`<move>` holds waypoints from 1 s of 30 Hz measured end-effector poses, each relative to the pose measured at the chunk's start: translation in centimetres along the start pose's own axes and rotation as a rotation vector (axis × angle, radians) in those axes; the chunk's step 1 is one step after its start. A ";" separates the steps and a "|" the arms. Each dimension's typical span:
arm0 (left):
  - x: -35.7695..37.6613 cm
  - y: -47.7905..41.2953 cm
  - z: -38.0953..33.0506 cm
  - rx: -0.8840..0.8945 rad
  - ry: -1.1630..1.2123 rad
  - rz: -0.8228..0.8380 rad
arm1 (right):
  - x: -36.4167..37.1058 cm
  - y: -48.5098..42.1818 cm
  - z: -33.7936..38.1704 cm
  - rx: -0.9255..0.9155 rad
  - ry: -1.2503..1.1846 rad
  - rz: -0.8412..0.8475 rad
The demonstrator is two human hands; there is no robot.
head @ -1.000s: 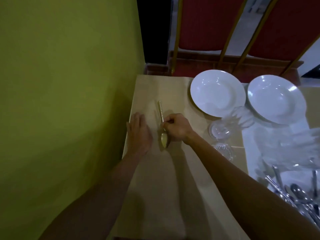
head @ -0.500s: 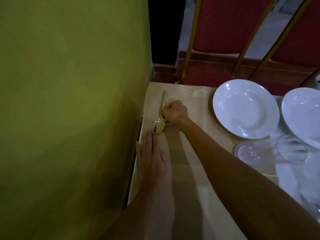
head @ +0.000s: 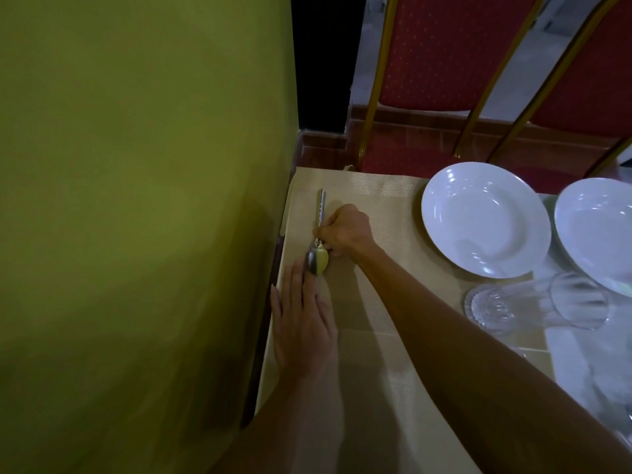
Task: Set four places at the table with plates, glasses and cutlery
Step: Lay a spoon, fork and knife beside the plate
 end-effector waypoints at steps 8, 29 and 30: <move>-0.4 -0.2 -0.1 -0.018 0.019 -0.001 | 0.3 0.0 0.0 -0.034 0.026 -0.049; -2.5 2.4 -0.7 -0.006 0.033 0.047 | -9.3 14.1 -5.0 -0.047 -0.088 0.062; -3.3 3.4 -1.3 -0.050 0.050 0.063 | -10.1 15.2 -5.8 -0.056 -0.097 0.064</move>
Point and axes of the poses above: each hand's wrist, its own y-axis away from the middle knuckle, its own x-axis out of the palm, z = x × y, the point moved 6 cm from there along -y, towards the middle knuckle, and after that the axes turned 15 degrees about -z, right-handed, at the moved point
